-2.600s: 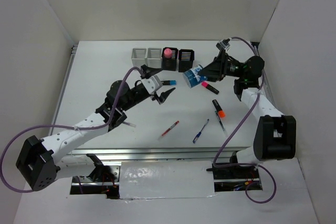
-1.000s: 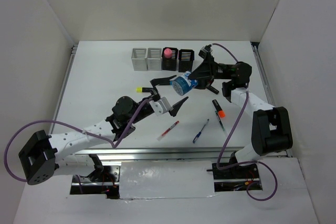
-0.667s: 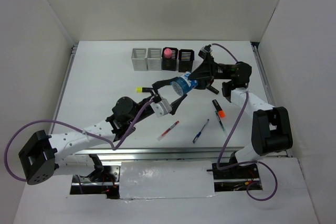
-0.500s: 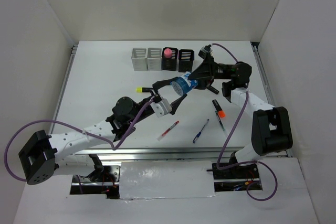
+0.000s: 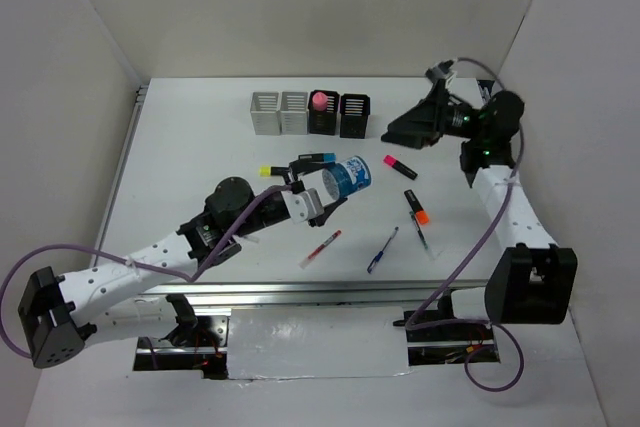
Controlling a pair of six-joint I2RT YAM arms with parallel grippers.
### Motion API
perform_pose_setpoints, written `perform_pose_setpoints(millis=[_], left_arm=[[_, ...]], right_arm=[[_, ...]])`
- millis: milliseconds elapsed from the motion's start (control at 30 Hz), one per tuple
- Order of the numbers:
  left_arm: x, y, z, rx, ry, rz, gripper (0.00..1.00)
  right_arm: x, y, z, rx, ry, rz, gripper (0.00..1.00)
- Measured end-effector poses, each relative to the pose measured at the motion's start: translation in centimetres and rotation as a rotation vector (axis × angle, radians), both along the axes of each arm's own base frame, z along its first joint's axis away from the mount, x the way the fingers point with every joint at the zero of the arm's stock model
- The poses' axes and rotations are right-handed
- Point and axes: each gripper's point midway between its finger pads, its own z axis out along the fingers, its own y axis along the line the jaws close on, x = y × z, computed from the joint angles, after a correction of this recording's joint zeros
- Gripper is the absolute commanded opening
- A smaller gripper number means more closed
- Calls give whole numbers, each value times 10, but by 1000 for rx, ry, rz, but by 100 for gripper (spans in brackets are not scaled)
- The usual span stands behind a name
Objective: Sort the stationery into containers
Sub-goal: Place the stationery at the center of the board.
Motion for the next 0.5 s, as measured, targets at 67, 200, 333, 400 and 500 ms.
perform_pose_setpoints(millis=[67,200,333,400,500], left_arm=[[-4,1,-7,34,53,-11,17],[-6,-3,-15,108,182,-20,12],[5,-15,-8,170,313,-13,7],[15,-22,-9,204,372,0,4],[32,-36,-21,301,480,25,1]], right_arm=[[26,-14,22,-5,-60,-133,100],[74,-36,62,-125,-246,-435,100],[79,-57,45,-319,-337,-622,100],[80,-70,29,-416,-347,-678,100],[84,-90,5,-558,-359,-747,100]])
